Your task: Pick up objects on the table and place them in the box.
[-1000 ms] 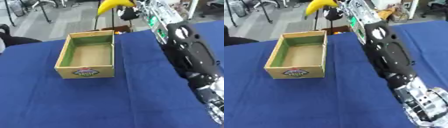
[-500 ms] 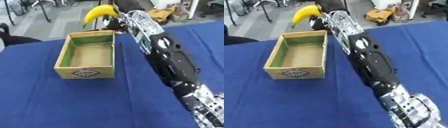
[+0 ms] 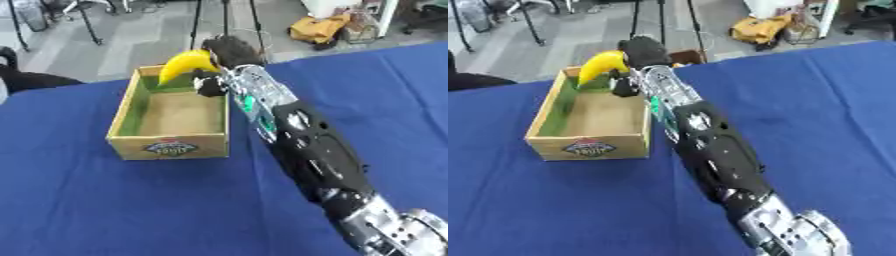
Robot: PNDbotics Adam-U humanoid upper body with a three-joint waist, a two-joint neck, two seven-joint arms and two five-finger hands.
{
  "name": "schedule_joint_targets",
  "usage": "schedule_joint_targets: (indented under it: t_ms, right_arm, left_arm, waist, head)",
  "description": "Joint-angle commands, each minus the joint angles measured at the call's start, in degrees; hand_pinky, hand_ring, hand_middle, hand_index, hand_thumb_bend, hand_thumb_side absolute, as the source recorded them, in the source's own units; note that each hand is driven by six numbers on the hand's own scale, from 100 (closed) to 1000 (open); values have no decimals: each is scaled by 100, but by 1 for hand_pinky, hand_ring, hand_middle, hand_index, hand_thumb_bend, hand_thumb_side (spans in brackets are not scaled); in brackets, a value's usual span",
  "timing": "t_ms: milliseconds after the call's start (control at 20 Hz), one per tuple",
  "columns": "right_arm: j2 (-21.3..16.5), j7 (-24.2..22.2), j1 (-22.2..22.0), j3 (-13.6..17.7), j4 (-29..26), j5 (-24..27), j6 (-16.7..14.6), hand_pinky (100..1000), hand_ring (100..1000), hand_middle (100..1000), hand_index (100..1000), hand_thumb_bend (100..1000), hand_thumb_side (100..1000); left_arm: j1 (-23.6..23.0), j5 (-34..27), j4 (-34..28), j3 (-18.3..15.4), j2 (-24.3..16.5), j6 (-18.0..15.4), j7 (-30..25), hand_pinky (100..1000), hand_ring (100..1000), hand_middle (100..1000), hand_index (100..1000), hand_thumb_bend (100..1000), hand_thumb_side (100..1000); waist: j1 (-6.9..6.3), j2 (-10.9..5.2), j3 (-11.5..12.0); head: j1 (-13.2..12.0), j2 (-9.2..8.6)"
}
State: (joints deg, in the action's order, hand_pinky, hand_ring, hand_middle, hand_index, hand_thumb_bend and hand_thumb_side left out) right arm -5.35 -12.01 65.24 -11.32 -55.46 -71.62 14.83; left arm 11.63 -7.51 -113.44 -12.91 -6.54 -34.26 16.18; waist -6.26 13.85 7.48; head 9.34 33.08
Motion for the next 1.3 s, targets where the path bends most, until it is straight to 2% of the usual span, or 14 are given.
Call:
schedule_joint_targets:
  t_ms: [50,500,700,1000,1300]
  right_arm:
    - [118,149,60,42,16,75,26,504,874,440,461,100,382]
    - [335,316,-13,24,270,152,62,527,895,471,492,100,390]
    - [379,263,6,35,485,133,102,570,927,533,557,100,400]
    - [396,71,48,65,719,162,188,628,969,682,694,100,393]
    - [393,-174,70,72,774,81,295,685,1000,799,769,100,389]
  left_arm:
    - [62,-18,-115,0,-46,-12,-24,430,866,870,789,100,976]
    - [90,-35,-115,8,-38,-14,-41,429,867,870,789,100,977]
    - [99,-41,-115,8,-35,-14,-45,429,868,871,789,100,978]
    - [113,-43,-115,7,-38,-11,-47,428,868,871,789,100,977]
    - [114,-43,-115,7,-44,-6,-46,428,868,870,789,100,975]
  waist:
    - [0,-73,32]
    - [4,-39,71]
    - [12,-26,81]
    - [27,-20,79]
    - [32,-30,65]
  head:
    - [28,-76]
    - [62,-90]
    - [68,-90]
    - [67,-89]
    - [62,-91]
